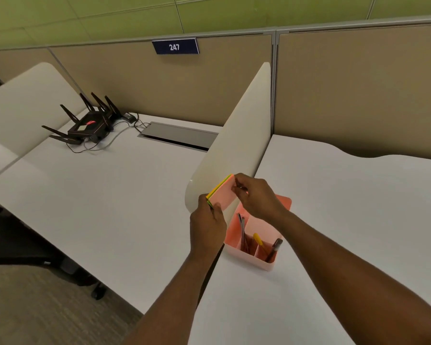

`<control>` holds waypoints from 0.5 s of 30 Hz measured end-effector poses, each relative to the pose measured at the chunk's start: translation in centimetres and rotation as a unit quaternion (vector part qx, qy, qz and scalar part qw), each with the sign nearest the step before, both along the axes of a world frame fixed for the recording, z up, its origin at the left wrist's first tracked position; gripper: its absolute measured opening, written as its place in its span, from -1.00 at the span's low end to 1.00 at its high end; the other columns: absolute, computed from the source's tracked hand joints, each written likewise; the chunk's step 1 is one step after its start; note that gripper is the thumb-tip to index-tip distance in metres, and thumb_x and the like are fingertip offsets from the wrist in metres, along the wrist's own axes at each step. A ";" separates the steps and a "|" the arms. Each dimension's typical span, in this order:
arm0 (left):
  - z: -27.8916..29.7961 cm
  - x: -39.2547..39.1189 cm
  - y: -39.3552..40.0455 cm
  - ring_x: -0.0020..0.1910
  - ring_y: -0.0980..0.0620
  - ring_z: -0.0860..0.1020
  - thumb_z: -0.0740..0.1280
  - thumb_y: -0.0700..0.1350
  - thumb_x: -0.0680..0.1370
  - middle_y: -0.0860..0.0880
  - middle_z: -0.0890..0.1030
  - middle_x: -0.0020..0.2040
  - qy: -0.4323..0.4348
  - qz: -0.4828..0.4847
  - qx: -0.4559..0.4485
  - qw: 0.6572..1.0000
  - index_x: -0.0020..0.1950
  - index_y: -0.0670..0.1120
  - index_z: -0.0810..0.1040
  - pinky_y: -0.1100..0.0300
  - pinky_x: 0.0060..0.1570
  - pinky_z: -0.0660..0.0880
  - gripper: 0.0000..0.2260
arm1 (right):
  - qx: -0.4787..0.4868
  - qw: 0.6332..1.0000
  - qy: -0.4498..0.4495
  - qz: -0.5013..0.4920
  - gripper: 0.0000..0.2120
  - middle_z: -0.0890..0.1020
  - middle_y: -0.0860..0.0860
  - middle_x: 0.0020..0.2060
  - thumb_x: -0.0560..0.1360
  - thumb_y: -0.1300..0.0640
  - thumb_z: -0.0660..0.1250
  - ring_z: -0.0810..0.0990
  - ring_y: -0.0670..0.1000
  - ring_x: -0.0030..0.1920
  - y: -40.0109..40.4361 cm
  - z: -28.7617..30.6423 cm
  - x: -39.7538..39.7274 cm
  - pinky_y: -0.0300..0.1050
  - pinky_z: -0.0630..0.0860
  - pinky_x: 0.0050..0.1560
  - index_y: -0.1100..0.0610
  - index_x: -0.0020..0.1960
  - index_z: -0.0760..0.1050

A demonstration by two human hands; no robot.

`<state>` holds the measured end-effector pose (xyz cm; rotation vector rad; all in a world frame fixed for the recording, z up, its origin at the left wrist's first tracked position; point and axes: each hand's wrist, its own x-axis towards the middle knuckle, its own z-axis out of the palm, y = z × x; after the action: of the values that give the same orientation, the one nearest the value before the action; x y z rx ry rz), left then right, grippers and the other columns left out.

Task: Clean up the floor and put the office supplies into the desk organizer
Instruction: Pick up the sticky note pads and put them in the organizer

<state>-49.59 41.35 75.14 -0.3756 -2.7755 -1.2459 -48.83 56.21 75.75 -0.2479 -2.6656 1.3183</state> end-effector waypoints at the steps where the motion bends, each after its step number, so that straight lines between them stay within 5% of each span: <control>1: -0.6 0.0 0.1 -0.05 -0.13 0.63 0.22 -0.15 0.63 -0.14 0.64 -0.04 -0.005 0.004 -0.011 1.000 0.14 -0.17 0.45 0.07 -0.05 0.58 -0.86 | 0.021 0.999 -0.024 0.021 -0.87 0.63 -0.01 -0.05 0.62 0.13 0.21 0.55 0.00 -0.13 0.5 -0.5 -0.5 -0.08 0.50 -0.08 0.12 0.08 0.52; 4: -2.4 0.4 0.2 -0.16 -0.12 0.63 0.27 -0.16 0.60 -0.14 0.65 -0.15 -0.028 0.030 -0.027 0.999 0.03 -0.17 0.47 0.02 -0.09 0.61 -0.91 | 0.058 0.992 -0.084 0.078 -0.92 0.57 -0.05 -0.21 0.60 0.15 0.26 0.50 -0.01 -0.23 1.7 -1.8 -1.6 -0.07 0.42 -0.17 0.10 -0.06 0.48; 8: -4.3 1.3 0.3 -0.09 -0.08 0.66 0.31 -0.14 0.59 -0.12 0.68 -0.06 -0.044 0.035 -0.035 0.998 0.23 -0.12 0.43 0.06 -0.01 0.62 -0.77 | 0.070 0.978 -0.141 0.138 -0.88 0.59 -0.04 -0.03 0.56 0.16 0.32 0.55 -0.02 -0.08 2.5 -3.2 -2.6 -0.22 0.41 -0.14 0.05 0.09 0.48; 15: -6.6 1.4 -0.2 -0.04 -0.06 0.67 0.35 -0.15 0.56 -0.09 0.68 0.01 -0.090 0.031 -0.079 0.992 0.32 0.03 0.33 0.09 0.05 0.62 -0.62 | 0.159 0.951 -0.172 0.202 -0.93 0.52 -0.12 -0.24 0.52 0.16 0.37 0.51 0.00 -0.12 2.8 -4.8 -3.8 -0.22 0.35 -0.21 0.05 -0.04 0.48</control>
<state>-48.20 41.18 68.54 -0.1934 -3.0223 -1.1018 -52.61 58.98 70.99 0.1326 -3.3070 0.9756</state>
